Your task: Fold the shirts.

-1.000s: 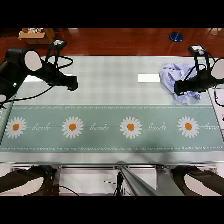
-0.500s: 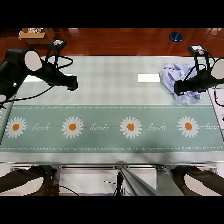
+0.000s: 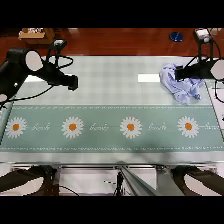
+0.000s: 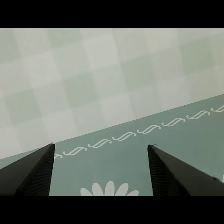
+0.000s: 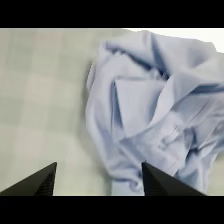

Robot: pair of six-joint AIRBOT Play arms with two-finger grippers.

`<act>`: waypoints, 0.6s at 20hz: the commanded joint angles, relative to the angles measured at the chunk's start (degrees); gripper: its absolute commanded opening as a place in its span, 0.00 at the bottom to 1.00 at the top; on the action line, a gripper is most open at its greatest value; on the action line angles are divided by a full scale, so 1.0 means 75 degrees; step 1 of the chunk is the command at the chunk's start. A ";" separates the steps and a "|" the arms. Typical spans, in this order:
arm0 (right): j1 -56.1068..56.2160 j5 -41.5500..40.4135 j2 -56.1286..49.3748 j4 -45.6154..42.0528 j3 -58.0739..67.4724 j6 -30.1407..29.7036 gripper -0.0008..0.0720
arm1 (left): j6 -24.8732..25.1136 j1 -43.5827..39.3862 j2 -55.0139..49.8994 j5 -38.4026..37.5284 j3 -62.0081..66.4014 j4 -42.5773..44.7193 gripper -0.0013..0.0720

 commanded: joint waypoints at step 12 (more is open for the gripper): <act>-0.2471 -0.4109 -0.2702 -0.1052 0.0012 0.5263 0.83 | -0.0082 -0.0003 0.0213 -0.0393 0.0020 -0.0979 1.00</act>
